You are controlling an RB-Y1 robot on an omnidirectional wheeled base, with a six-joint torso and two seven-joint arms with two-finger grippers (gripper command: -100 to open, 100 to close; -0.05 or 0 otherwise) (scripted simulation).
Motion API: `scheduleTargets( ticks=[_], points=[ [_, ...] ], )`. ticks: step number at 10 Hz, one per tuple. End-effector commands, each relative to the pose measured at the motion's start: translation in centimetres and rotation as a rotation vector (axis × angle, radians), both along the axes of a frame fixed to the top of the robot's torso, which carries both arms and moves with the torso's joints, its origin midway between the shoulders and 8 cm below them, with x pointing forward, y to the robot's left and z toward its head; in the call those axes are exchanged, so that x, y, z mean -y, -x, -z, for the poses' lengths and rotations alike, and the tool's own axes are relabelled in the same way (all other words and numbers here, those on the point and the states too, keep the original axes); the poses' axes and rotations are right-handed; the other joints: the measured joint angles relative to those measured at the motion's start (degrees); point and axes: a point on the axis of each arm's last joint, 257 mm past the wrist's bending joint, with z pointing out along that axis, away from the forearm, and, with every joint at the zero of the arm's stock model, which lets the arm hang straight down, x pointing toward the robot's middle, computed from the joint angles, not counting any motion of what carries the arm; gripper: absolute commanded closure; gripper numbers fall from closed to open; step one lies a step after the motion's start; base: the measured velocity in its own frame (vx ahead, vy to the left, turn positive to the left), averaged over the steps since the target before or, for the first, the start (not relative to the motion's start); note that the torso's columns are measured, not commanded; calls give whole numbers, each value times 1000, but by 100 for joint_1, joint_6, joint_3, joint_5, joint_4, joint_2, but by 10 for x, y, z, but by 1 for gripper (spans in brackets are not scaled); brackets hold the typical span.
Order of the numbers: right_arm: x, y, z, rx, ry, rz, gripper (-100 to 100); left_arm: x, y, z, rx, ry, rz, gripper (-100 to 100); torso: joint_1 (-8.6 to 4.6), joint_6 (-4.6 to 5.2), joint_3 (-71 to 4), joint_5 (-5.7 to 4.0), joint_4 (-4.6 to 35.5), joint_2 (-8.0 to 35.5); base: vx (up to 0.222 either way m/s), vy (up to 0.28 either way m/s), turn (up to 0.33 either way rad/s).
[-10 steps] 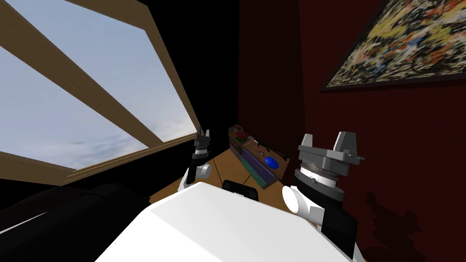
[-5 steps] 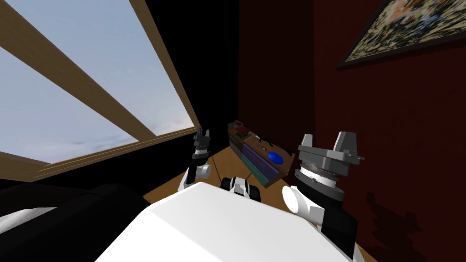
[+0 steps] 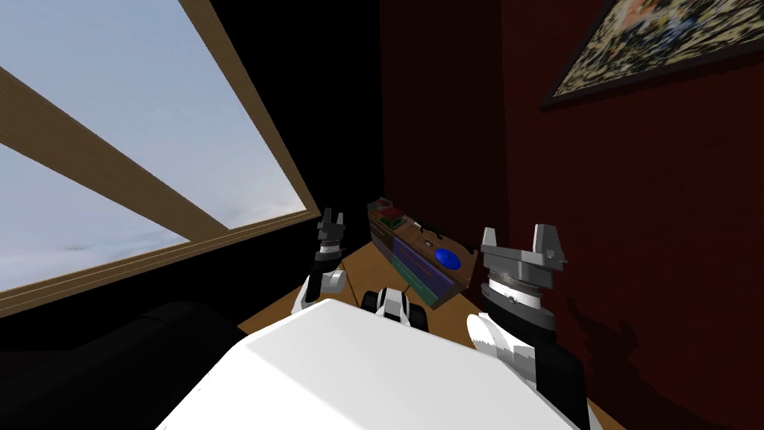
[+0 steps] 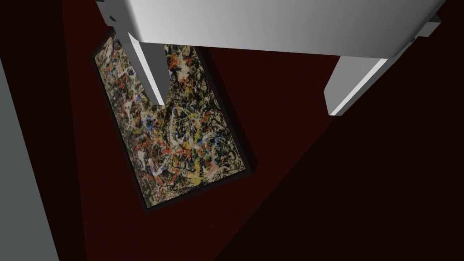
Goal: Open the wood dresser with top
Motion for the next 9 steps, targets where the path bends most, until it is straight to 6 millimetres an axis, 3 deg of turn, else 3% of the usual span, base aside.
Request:
scheduleTargets(
  ticks=[1,3,4,5,6,7,8,9],
  points=[
    [5,-8,24,-62,-44,-38,-100,0,0,0,0,0,0,0,0,1,-1,0,0,-1,118,-7,-63],
    [11,-18,62,-158,-95,-76,-100,0,0,0,0,0,0,0,17,1,14,5,7,23,126,0,-169],
    [14,-18,63,-156,-124,-82,-100,0,0,0,0,0,0,0,8,2,10,3,5,17,113,0,-92],
    [16,-22,85,-211,-149,-98,-100,0,0,0,0,0,0,0,8,-2,11,2,6,19,119,5,-173],
    [20,-22,86,-209,-175,-103,-100,0,0,0,0,0,0,0,7,2,9,2,5,14,103,1,-63],
    [22,-25,110,-269,-204,-117,-100,0,0,0,0,0,0,0,5,-2,9,2,5,17,144,2,-134],
    [25,-25,111,-267,-233,-123,-100,0,0,0,0,0,0,0,5,2,3,1,2,4,121,-2,-79],
    [26,-26,137,-331,-262,-135,-100,0,0,0,0,0,0,0,6,-2,6,2,3,12,118,3,-165]
  ],
)
